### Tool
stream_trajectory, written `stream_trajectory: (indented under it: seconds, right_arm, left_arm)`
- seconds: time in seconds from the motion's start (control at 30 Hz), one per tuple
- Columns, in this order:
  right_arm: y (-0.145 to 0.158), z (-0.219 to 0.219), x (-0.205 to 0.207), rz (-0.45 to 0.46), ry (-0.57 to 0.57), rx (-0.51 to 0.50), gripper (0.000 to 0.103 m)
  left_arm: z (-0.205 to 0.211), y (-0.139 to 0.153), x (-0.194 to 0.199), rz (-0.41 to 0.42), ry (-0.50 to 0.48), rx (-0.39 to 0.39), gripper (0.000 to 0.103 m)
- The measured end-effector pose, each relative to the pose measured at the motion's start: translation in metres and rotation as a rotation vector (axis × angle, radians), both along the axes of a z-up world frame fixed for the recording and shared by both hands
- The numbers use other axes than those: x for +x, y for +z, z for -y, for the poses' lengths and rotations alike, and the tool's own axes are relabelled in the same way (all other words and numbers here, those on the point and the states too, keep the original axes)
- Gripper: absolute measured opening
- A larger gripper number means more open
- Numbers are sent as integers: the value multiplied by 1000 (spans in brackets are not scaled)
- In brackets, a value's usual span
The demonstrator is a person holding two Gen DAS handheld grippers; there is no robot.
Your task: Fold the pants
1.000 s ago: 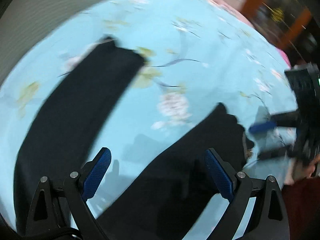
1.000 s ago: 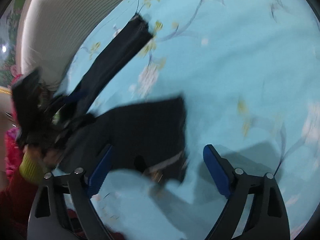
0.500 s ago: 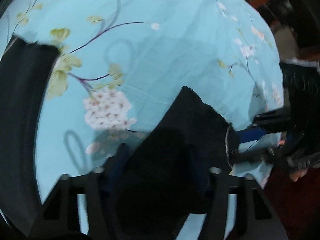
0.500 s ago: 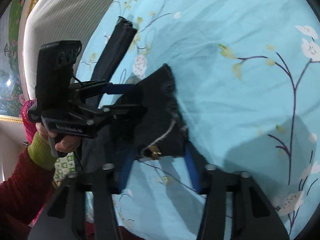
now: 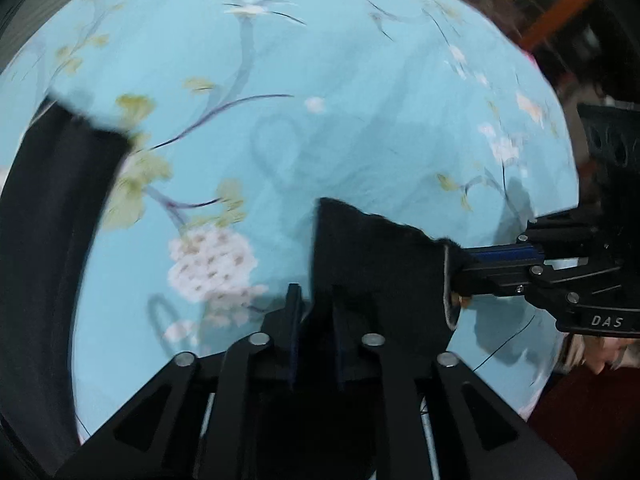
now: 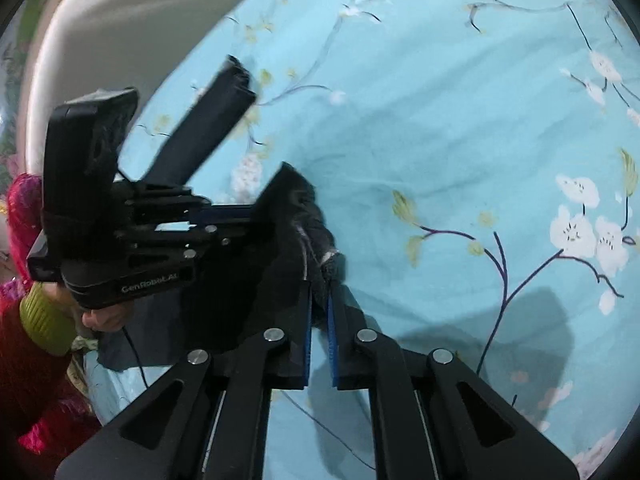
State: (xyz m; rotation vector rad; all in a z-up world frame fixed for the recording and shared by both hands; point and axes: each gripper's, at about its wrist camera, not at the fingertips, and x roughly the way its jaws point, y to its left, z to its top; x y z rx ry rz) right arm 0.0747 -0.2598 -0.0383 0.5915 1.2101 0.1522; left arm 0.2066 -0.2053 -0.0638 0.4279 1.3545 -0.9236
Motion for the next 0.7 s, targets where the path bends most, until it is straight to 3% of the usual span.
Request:
stream_trajectory:
  seconds: [0.07, 0.13, 0.2, 0.3, 0.37, 0.43, 0.53, 0.7]
  right_arm:
    - [12, 5, 6, 20, -11, -29, 18]
    - [23, 9, 15, 60, -18, -63, 36]
    - [31, 11, 30, 108, -14, -71, 64]
    - [39, 3, 71, 150, 36, -53, 65]
    - [44, -8, 106, 189, 101, -41, 65]
    - [45, -25, 140, 214, 156, -52, 65]
    - [42, -40, 179, 225, 229, -48, 65]
    - [24, -75, 244, 221, 381, -100, 65]
  left_arm:
    - [-14, 8, 4, 23, 42, -15, 35]
    - [-41, 22, 14, 51, 111, -35, 41]
    - [-64, 39, 23, 75, 180, -47, 47]
    - [-117, 57, 44, 149, 308, -33, 63]
    - [-149, 66, 56, 197, 378, 10, 83]
    - [-189, 70, 69, 260, 471, 85, 83]
    - [-236, 71, 84, 281, 569, 139, 83]
    - [-286, 63, 101, 291, 651, 228, 83]
